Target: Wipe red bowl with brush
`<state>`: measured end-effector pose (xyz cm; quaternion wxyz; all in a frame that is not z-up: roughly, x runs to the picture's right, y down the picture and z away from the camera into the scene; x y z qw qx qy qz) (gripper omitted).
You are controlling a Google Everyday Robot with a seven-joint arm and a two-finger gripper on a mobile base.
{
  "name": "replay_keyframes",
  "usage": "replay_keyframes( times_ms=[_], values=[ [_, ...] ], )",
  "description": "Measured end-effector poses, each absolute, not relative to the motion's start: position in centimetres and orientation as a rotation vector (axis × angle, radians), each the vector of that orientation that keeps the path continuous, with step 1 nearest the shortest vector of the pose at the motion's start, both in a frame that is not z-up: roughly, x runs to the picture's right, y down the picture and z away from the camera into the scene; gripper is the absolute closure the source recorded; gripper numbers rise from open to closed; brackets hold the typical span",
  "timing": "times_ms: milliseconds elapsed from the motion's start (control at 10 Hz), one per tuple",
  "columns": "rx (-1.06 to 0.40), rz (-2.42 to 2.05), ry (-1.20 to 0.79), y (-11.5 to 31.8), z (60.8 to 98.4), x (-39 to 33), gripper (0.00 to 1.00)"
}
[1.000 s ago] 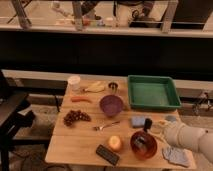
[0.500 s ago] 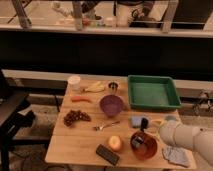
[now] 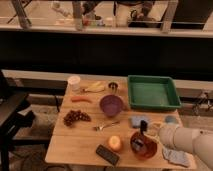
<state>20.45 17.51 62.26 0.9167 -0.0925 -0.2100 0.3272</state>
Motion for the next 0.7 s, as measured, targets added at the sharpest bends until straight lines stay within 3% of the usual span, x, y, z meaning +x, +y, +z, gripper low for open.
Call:
replay_keyframes(
  times_ms=[700],
  values=[
    [-0.178, 0.694, -0.387, 18.8, 61.3, 22.6, 0.98]
  ],
)
